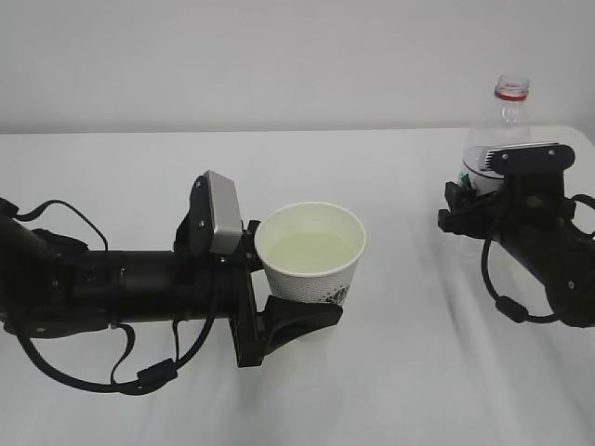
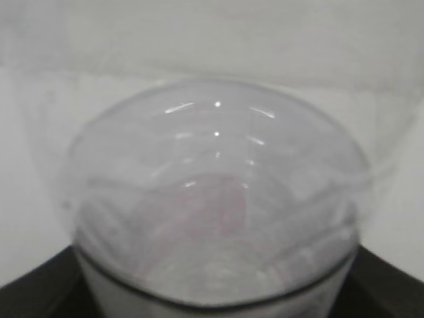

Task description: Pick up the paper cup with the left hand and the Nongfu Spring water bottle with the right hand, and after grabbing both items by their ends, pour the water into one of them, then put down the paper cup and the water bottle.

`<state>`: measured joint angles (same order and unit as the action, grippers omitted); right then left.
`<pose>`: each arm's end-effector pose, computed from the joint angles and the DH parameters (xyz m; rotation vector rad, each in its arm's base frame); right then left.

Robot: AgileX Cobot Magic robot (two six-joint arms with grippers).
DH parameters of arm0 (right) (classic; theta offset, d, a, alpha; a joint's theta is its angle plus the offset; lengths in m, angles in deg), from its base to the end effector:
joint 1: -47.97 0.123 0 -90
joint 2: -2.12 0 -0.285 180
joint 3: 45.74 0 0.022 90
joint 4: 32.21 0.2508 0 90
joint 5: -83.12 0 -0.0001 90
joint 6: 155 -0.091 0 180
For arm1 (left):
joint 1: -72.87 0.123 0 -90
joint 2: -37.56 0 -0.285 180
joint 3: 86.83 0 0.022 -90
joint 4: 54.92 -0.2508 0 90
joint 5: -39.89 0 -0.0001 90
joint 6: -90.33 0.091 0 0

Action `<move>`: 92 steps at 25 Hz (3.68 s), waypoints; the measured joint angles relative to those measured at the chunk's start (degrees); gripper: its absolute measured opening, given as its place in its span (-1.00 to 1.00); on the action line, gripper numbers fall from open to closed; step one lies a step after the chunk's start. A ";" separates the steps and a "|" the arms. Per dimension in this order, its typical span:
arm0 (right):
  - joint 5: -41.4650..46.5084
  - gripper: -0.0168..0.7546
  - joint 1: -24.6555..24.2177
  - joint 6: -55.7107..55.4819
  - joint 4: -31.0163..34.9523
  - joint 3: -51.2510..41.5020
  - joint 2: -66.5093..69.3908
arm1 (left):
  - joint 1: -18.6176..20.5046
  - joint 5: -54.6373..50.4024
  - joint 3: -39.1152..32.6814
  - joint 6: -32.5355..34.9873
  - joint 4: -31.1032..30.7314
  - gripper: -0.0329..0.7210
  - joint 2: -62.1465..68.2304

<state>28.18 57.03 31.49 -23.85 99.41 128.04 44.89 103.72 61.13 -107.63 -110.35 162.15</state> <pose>0.3546 0.0456 0.0991 -0.0901 1.8479 -0.0205 0.2687 -0.2188 0.1176 1.1871 1.4527 -0.9345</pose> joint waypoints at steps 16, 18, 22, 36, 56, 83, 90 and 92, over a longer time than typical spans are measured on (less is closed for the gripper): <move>-3.38 0.57 0.00 -0.16 -2.92 0.12 1.95 | 0.00 0.00 0.00 0.00 0.10 0.68 0.00; -4.20 0.66 0.00 -0.16 -3.61 0.21 1.95 | 0.00 0.00 0.00 0.00 0.10 0.68 0.00; -4.60 0.72 0.00 -0.16 -4.08 0.21 1.95 | 0.00 0.00 0.00 0.00 0.10 0.68 0.00; -9.67 0.73 0.00 -1.31 -4.12 -5.20 1.10 | 0.00 0.00 0.00 0.00 0.10 0.68 0.00; -10.41 0.73 0.00 -3.69 -5.05 -16.42 -8.15 | 0.00 0.00 0.00 0.00 1.32 0.68 0.00; -10.41 0.72 0.00 -3.78 -5.15 -26.39 -17.08 | 0.00 -0.55 0.00 1.84 11.82 0.68 0.00; -10.41 0.70 0.00 -3.82 -5.15 -26.39 -17.08 | 0.00 -0.86 0.00 4.24 16.85 0.68 0.00; -10.41 0.69 0.00 -3.82 -5.15 -26.39 -17.08 | 0.00 -0.95 0.00 4.56 18.66 0.68 0.00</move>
<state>17.77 57.03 27.67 -28.99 73.02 110.96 44.89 102.77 61.13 -103.07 -91.69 162.15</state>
